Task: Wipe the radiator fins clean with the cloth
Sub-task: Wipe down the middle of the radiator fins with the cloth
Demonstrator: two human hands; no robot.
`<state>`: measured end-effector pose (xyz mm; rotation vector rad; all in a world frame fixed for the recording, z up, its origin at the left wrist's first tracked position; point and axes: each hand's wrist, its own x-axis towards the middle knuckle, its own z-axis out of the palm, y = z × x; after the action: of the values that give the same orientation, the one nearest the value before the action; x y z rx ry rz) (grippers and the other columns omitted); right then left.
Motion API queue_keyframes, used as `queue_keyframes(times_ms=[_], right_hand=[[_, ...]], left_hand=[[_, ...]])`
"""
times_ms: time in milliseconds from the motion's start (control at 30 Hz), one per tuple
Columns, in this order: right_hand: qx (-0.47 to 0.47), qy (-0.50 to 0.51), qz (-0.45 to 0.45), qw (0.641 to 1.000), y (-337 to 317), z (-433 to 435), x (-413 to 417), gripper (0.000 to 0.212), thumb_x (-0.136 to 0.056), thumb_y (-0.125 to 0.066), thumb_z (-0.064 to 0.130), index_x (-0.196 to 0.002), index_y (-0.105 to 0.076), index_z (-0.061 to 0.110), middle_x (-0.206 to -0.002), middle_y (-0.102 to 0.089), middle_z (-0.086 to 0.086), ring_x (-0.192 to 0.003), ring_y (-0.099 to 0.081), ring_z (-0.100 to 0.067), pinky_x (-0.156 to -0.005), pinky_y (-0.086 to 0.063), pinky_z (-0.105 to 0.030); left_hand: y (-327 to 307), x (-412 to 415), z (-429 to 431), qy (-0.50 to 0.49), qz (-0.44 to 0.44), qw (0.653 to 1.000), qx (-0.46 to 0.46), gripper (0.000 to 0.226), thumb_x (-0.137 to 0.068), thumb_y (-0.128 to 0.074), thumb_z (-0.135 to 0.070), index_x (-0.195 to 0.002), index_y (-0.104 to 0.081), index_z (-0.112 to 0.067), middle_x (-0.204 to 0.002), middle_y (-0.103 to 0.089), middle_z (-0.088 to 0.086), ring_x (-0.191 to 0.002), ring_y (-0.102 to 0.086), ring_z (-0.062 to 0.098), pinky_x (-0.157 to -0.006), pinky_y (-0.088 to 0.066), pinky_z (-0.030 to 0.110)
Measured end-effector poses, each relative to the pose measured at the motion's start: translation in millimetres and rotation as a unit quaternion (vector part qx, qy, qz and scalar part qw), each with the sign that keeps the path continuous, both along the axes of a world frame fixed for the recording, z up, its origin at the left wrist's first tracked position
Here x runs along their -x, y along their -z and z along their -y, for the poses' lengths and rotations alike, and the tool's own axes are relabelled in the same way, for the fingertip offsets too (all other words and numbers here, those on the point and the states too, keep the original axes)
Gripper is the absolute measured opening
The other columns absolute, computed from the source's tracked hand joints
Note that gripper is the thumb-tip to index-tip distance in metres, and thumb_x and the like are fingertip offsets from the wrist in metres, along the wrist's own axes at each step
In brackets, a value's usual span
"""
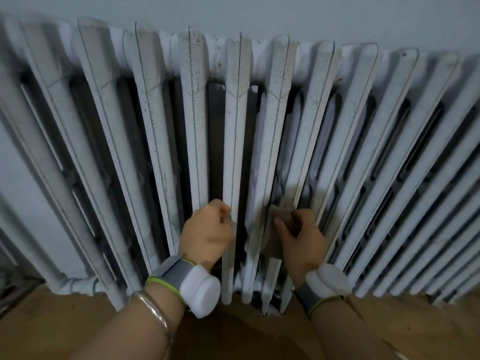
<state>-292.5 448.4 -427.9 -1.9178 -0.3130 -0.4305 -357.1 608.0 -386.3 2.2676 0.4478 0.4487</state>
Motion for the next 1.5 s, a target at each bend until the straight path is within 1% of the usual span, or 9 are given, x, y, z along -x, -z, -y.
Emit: queue_keyframes(times_ms=[100, 333, 500, 600, 800, 967, 1200, 1400, 1500], right_hand=[[-0.034, 0.017, 0.076, 0.996, -20.5, -12.2, 1.4, 0.02, -0.09, -0.063, 0.025, -0.104, -0.049, 0.027, -0.098, -0.056, 0.005, -0.09, -0.055, -0.01, -0.076, -0.046, -0.017], [0.017, 0.044, 0.224, 0.973, -41.1, -40.4, -6.5, 0.024, -0.088, -0.065, 0.01, -0.11, -0.057, 0.011, -0.111, -0.049, -0.001, -0.097, -0.047, -0.007, -0.087, -0.039, -0.009], [0.059, 0.042, 0.193, 0.979, -9.0, -45.1, -11.4, 0.026, -0.085, -0.068, 0.006, -0.107, -0.056, 0.011, -0.109, -0.048, -0.004, -0.091, -0.049, -0.014, -0.082, -0.046, -0.025], [0.066, 0.04, 0.164, 0.983, 13.1, -45.7, -10.8, 0.025, -0.082, -0.07, 0.005, -0.102, -0.056, 0.01, -0.105, -0.047, -0.005, -0.09, -0.051, -0.021, -0.078, -0.042, -0.024], [0.101, 0.025, 0.101, 0.989, 54.4, -47.6, -9.4, 0.028, -0.082, -0.068, 0.002, -0.105, -0.056, 0.009, -0.109, -0.048, -0.01, -0.096, -0.054, -0.032, -0.083, -0.044, -0.029], [0.155, -0.001, 0.034, 0.987, 84.8, -38.2, -6.4, 0.021, -0.086, -0.065, 0.008, -0.104, -0.056, 0.009, -0.107, -0.05, -0.007, -0.088, -0.057, -0.031, -0.072, -0.04, -0.024], [0.126, -0.019, 0.045, 0.991, 55.6, -27.6, -0.4, 0.025, -0.087, -0.065, 0.01, -0.111, -0.056, 0.008, -0.115, -0.053, -0.008, -0.099, -0.058, -0.028, -0.082, -0.049, -0.033], [0.005, 0.038, 0.178, 0.983, -20.7, -33.9, 4.0, 0.022, -0.088, -0.066, 0.014, -0.107, -0.056, 0.011, -0.107, -0.05, -0.002, -0.091, -0.044, -0.001, -0.08, -0.033, 0.001], [-0.016, 0.059, 0.227, 0.972, -40.1, -38.0, -1.7, 0.023, -0.089, -0.064, 0.016, -0.109, -0.055, 0.009, -0.11, -0.05, -0.007, -0.097, -0.045, -0.004, -0.085, -0.033, 0.0]], left_hand=[[-1.4, 5.6, -1.1, -0.006, -0.015, 0.999, -0.034, 0.031, -0.092, -0.045, -0.014, -0.122, -0.053, -0.009, -0.113, -0.064, 0.012, -0.105, -0.06, 0.03, -0.089, -0.05, 0.043], [5.2, -0.6, -10.2, 0.053, -0.019, 0.997, 0.058, 0.056, -0.091, -0.048, -0.006, -0.144, -0.032, -0.009, -0.139, -0.048, 0.016, -0.125, -0.049, 0.031, -0.104, -0.04, 0.035], [9.9, -9.6, -15.4, 0.076, -0.008, 0.992, 0.101, 0.056, -0.092, -0.048, -0.002, -0.144, -0.034, -0.016, -0.135, -0.05, 0.008, -0.124, -0.048, 0.026, -0.094, -0.034, 0.019], [19.2, -16.9, -21.1, 0.097, -0.026, 0.99, 0.098, 0.066, -0.089, -0.05, -0.007, -0.148, -0.027, -0.025, -0.144, -0.043, 0.003, -0.131, -0.042, 0.023, -0.11, -0.034, 0.031], [27.1, -21.4, -24.5, 0.102, -0.025, 0.987, 0.124, 0.068, -0.088, -0.049, -0.002, -0.148, -0.027, -0.025, -0.135, -0.049, 0.002, -0.127, -0.045, 0.02, -0.11, -0.036, 0.034], [31.2, -23.1, -25.8, 0.103, -0.023, 0.984, 0.146, 0.066, -0.088, -0.046, 0.003, -0.146, -0.031, -0.024, -0.091, -0.046, -0.017, -0.106, -0.047, 0.016, -0.106, -0.04, 0.043], [29.1, -21.2, -24.7, 0.111, -0.023, 0.984, 0.135, 0.062, -0.087, -0.047, 0.001, -0.143, -0.035, -0.023, -0.108, -0.048, -0.004, -0.113, -0.051, 0.025, -0.106, -0.04, 0.043], [24.8, -17.5, -23.0, 0.101, -0.026, 0.985, 0.136, 0.059, -0.088, -0.045, 0.003, -0.142, -0.037, -0.02, -0.116, -0.055, 0.007, -0.118, -0.051, 0.028, -0.105, -0.041, 0.041], [22.9, -15.9, -21.8, 0.103, -0.031, 0.983, 0.146, 0.057, -0.085, -0.047, -0.002, -0.137, -0.043, -0.024, -0.107, -0.051, -0.004, -0.107, -0.047, 0.017, -0.106, -0.04, 0.044]])
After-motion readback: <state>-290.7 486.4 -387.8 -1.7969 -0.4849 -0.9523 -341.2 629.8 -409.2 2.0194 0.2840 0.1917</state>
